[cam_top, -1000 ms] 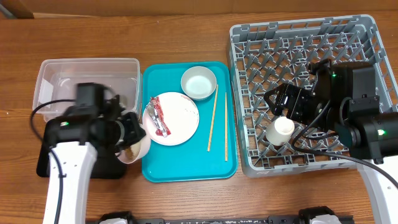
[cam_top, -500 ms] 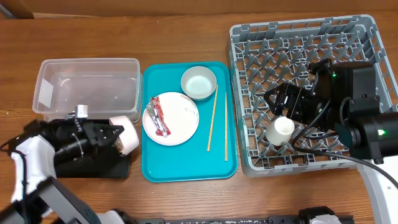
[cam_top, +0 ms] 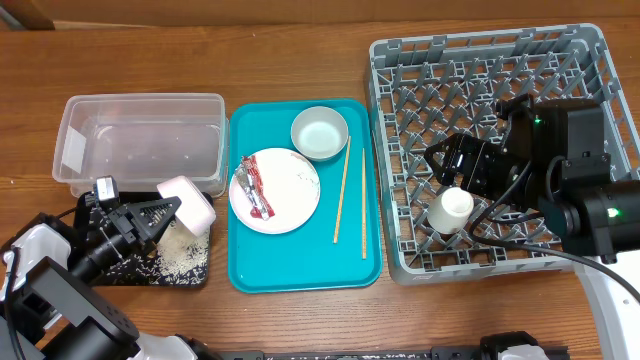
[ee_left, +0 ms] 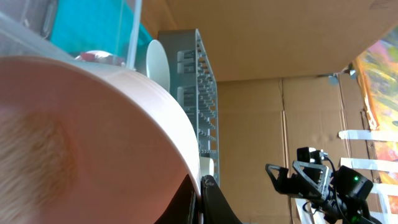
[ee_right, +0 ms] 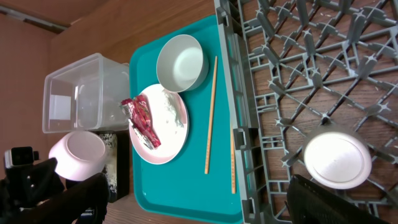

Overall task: Sort waste into correct bins and load items into the dishwasher
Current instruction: 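Tip the pink bowl over the black tray to dump the food, then set the emptied pink bowl back on the teal tray with left gripper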

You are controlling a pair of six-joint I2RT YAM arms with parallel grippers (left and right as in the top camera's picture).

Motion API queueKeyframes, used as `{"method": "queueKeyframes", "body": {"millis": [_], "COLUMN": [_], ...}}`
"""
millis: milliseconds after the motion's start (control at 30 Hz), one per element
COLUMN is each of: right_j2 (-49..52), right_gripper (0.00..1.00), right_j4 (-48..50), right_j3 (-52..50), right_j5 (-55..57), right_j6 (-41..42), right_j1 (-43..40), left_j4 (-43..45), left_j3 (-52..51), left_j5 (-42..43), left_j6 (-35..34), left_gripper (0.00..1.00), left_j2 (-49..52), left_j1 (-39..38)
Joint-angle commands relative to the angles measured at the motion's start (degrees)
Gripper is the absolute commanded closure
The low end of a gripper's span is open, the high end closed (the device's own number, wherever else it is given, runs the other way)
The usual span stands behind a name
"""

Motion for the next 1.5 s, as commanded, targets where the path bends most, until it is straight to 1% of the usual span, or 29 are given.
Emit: {"method": "queueKeyframes", "body": {"millis": [0,133,200,267,333,400,433,500,533,600,667,700,733,800,833,900,933,967,1033,1133,1167,1300,1333,1400,1467], "right_j2": [-0.15,-0.15,-0.15,-0.15,-0.15,-0.15,-0.15,-0.15,-0.15,-0.15,-0.15,-0.15,-0.15,-0.15,-0.15,-0.15,-0.15,-0.15,-0.15,-0.15,-0.15,-0.13,-0.13,-0.13,-0.13], "right_gripper": [0.07,0.07,0.07,0.06,0.06,0.06,0.06,0.06,0.06,0.06,0.06,0.06,0.06,0.06,0.06,0.06,0.06,0.06,0.06,0.06,0.07,0.07,0.07,0.07,0.07], "right_j4": [0.39,0.24,0.13,0.09,0.15,0.11,0.11,0.11,0.02,-0.15,-0.09,-0.11,-0.26,-0.44,-0.46,-0.44,-0.44,-0.46,-0.48,-0.26,0.22,1.38,1.51,1.49,1.49], "right_j3": [0.35,0.35,0.35,0.35,0.35,0.35,0.35,0.35,0.35,0.35,0.35,0.35,0.35,0.35,0.35,0.35,0.35,0.35,0.35,0.35,0.35,0.35,0.35,0.35,0.35], "right_j5": [-0.11,-0.13,-0.13,-0.13,-0.13,-0.13,-0.13,-0.13,-0.11,-0.13,-0.15,-0.13,-0.15,-0.61,-1.46,-3.17,-3.56,-3.52,-3.52,-3.48,-3.06,-1.77,-1.75,-1.75,-1.66], "right_j6": [0.11,0.11,0.13,0.11,0.11,0.11,0.11,0.11,0.11,0.11,0.11,0.11,0.11,0.11,0.11,0.09,0.09,0.07,0.04,0.04,0.07,0.07,0.07,0.09,0.07], "right_j1": [0.33,0.33,0.33,0.33,0.33,0.33,0.33,0.33,0.33,0.33,0.33,0.33,0.33,0.33,0.33,0.33,0.33,0.33,0.33,0.33,0.33,0.33,0.33,0.33,0.33], "left_j4": [-2.38,-2.25,-3.21,-4.48,-6.19,-9.25,-8.55,-9.62,-12.66,-14.75,-15.56,-16.39,-16.94,-18.23,-19.06,-16.98,-16.15,-16.9,-19.06,-19.06,-19.04,-18.97,-18.47,-15.26,-8.66], "left_j3": [-0.28,-0.28,-0.28,-0.28,-0.28,-0.26,-0.26,-0.28,-0.28,-0.26,-0.26,-0.26,-0.26,-0.26,-0.26,-0.17,-0.17,-0.15,0.07,0.22,0.26,0.63,1.38,1.49,1.51], "left_j5": [5.88,5.31,3.98,3.69,3.61,5.18,5.01,4.33,4.57,5.9,4.74,4.66,4.66,3.78,3.74,4.0,3.76,3.45,1.36,-4.72,-6.08,-5.88,-5.84,-6.25,-8.35], "left_j6": [7.04,8.98,7.63,10.88,9.22,15.32,15.85,10.67,12.17,20.13,17.59,18.45,20.9,20.44,21.49,22.71,19.78,18.78,19.5,20.2,20.13,18.91,17.0,11.28,-0.22], "left_gripper": [0.96,0.96,0.96,0.96,0.96,0.96,0.96,0.96,0.96,0.96,0.96,0.96,0.96,0.96,0.96,0.96,0.96,0.96,0.96,0.96,0.96,0.96,0.96,0.96,0.96], "left_j2": [0.17,0.17,0.22,0.17,0.17,0.15,0.17,0.24,0.15,0.17,0.2,0.15,0.15,0.15,0.13,0.17,0.17,0.17,-0.04,-2.58,-4.63,-10.43,-12.55,-14.53,-15.91], "left_j1": [0.48,0.81,1.07,1.44,1.7,1.95,2.05,2.16,2.16,2.21,2.23,2.23,2.23,2.23,2.23,2.27,2.4,2.38,2.01,-1.18,-4.02,-13.64,-18.97,-24.92,-30.49]}}
